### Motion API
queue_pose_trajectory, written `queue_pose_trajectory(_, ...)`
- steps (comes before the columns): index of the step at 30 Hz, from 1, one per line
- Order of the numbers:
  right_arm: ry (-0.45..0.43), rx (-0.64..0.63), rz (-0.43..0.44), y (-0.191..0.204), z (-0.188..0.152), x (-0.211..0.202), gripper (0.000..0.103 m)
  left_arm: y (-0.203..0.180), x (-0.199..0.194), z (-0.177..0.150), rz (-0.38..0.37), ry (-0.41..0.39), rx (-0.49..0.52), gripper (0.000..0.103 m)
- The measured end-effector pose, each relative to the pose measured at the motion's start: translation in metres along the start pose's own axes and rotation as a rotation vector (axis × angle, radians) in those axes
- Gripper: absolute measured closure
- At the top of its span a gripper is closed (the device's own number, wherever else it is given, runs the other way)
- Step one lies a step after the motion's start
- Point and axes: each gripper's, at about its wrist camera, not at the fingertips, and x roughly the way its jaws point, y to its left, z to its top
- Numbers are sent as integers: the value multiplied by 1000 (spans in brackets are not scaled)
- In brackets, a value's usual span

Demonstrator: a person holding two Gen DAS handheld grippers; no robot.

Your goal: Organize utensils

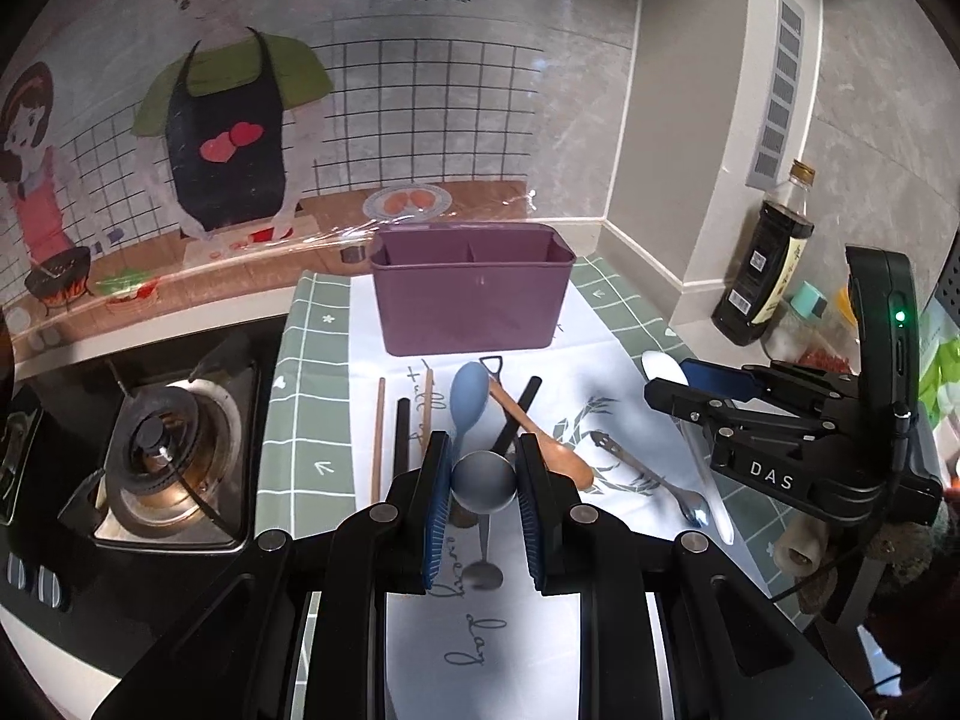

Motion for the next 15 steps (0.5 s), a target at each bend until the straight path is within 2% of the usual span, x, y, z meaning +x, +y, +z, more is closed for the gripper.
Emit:
queue_pose_trajectory(5,-15,-3,14,-3,13,-5,71,12,-7,13,-2,-22,-41,81)
queue_pose_trajectory(8,-49,-2,12,-7,32,-16,71,21,-17,33,-19,-48,-62,81)
queue_pose_trajectory(11,-122,-22,17,-10,67,-39,71,27,-40,72,-51,-119,-67,81)
queue_pose_trajectory(15,-295,-78,1,-11,146,-89,71,28,-69,142,-63,-231,-33,81)
